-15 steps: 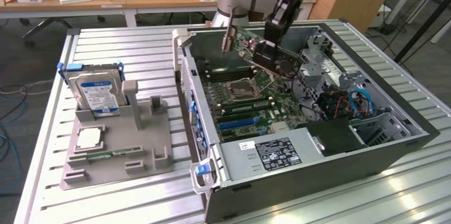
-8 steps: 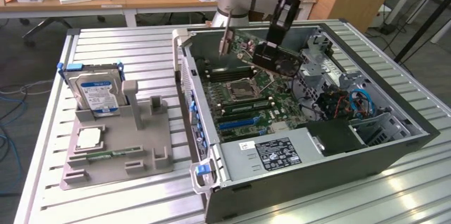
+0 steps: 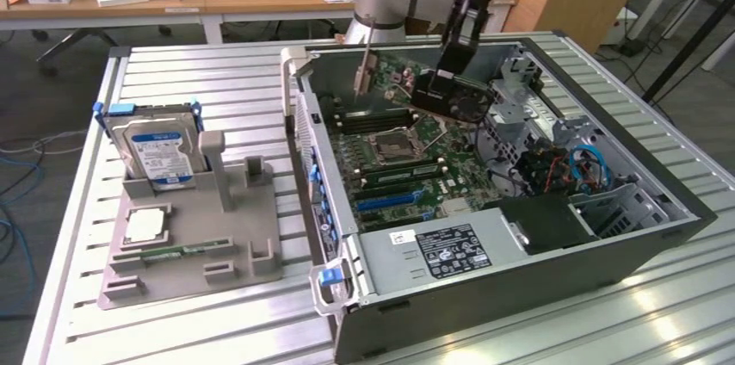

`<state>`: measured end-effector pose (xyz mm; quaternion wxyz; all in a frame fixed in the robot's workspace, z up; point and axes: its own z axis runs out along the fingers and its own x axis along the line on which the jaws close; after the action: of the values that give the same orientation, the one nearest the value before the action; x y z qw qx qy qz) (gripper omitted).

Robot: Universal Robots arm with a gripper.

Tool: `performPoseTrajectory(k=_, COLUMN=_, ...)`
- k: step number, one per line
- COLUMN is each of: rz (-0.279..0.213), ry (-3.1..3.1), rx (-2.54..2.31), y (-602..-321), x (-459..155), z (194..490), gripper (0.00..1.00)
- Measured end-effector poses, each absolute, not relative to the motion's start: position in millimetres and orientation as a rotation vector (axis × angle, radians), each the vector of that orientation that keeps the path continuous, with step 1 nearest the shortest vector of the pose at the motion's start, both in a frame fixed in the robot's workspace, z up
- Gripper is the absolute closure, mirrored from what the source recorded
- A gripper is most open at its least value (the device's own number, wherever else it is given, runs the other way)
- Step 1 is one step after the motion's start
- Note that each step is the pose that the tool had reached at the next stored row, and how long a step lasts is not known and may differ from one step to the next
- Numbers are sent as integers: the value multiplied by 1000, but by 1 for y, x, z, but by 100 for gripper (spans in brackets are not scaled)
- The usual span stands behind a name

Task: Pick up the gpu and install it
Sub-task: 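Insert the gpu into the slot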

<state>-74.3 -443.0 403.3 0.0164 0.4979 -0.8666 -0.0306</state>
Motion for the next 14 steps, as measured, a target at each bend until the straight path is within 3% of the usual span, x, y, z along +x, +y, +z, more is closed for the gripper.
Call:
performPoseTrajectory(k=6, rz=-92, ry=-2691, rx=1556, y=-443, x=-75, z=403, gripper=74)
performPoseTrajectory(k=14, rz=-50, ry=-2713, rx=1613, y=-443, x=-75, z=402, gripper=74)
